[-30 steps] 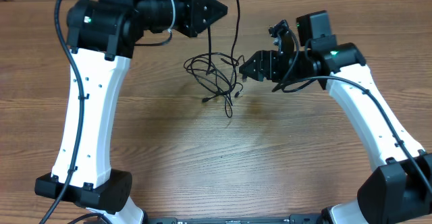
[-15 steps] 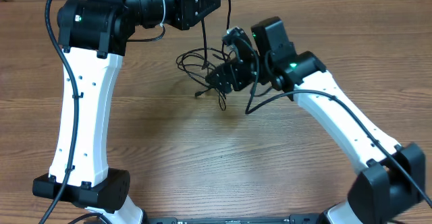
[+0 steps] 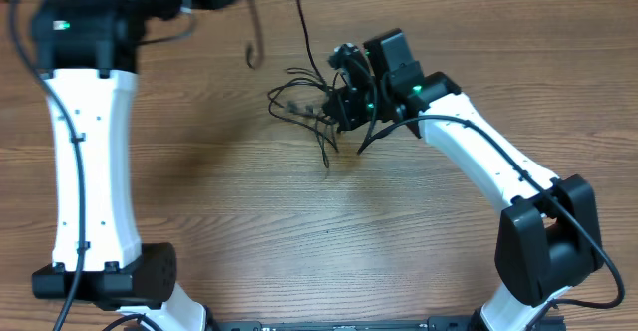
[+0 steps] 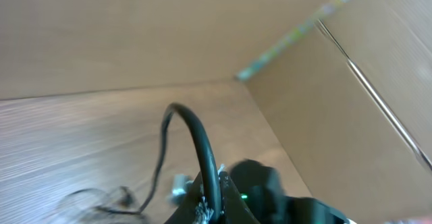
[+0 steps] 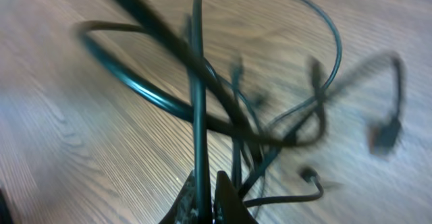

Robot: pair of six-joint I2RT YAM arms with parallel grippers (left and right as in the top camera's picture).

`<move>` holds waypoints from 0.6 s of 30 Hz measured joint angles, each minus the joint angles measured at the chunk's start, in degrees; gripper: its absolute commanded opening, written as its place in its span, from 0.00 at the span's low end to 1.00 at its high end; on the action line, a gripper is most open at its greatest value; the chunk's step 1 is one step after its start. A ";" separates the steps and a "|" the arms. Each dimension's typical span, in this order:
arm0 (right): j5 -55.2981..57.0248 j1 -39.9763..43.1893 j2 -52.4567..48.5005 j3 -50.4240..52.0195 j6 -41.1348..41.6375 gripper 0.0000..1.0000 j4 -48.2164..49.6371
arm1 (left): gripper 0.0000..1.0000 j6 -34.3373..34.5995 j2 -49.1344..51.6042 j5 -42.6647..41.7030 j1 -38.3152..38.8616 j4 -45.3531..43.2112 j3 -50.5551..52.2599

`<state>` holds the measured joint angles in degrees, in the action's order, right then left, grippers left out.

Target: Untangle cables

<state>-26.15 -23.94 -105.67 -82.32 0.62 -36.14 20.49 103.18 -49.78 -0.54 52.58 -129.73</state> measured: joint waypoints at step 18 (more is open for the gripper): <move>1.05 17.31 22.25 -4.44 8.83 0.03 -23.91 | 0.04 -3.58 0.09 30.49 -9.68 22.86 -0.24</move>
<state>-25.10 -6.63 -83.42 -86.76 9.45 -60.05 16.91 103.26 -19.29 -10.22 75.44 -129.97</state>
